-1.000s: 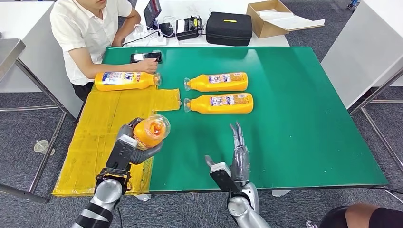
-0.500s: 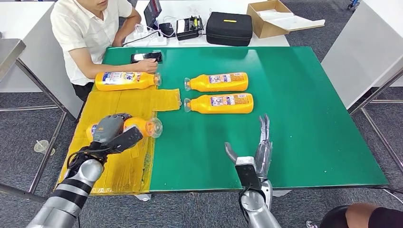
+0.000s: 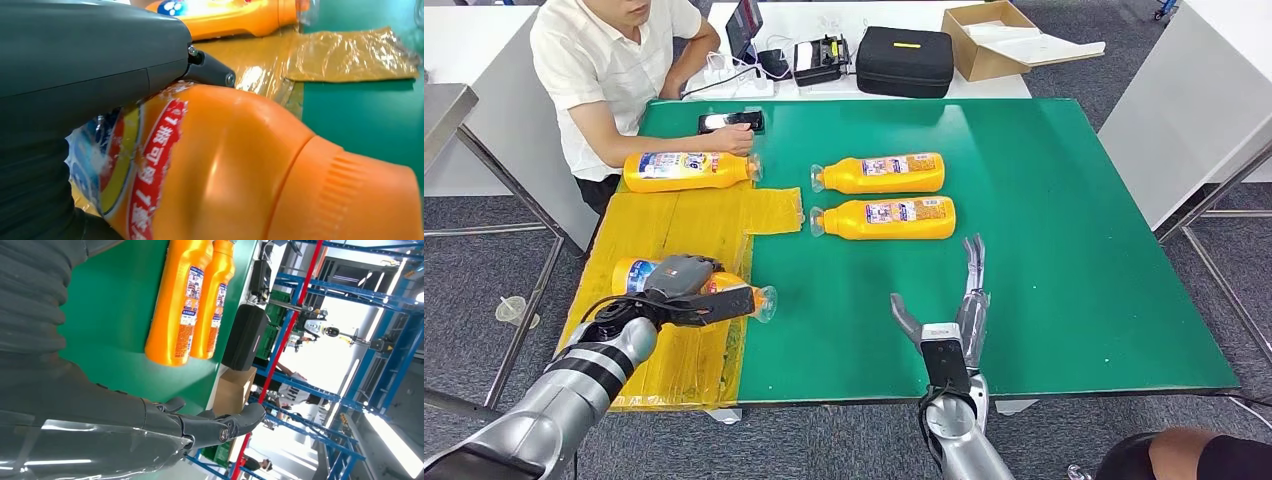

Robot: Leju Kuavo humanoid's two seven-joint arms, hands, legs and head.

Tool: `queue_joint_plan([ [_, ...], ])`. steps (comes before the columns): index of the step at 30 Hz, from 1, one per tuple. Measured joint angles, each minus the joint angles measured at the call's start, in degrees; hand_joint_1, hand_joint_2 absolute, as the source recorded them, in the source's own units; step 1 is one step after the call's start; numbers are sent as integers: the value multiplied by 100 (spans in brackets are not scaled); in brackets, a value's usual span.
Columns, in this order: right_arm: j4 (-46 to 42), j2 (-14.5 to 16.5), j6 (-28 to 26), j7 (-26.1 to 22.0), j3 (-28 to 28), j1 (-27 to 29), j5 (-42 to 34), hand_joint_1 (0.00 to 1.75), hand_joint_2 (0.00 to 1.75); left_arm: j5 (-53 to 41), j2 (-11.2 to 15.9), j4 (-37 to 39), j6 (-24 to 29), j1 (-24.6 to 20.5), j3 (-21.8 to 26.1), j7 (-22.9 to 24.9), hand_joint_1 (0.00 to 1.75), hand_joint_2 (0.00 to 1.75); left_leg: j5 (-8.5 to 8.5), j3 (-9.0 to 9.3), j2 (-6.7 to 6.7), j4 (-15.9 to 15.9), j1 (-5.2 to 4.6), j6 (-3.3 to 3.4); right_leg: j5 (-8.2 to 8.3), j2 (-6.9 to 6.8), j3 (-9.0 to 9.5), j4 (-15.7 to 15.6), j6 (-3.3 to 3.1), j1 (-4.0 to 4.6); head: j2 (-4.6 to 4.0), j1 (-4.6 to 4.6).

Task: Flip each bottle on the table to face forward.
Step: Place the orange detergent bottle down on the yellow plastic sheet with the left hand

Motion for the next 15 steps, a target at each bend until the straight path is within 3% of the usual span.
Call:
queue_joint_plan([
  [8,0,-34,4,0,77,-10,-123,0,175,-5,-44,347,-176,-116,-42,92,0,175,2,9,-7,0,1,-2,0,-2,15,0,0,0,0,0],
  [15,8,-36,33,0,107,-51,-214,0,175,115,-20,627,-1090,-412,-109,163,0,175,2,27,-9,-2,0,-3,0,-1,35,1,0,1,0,0],
])
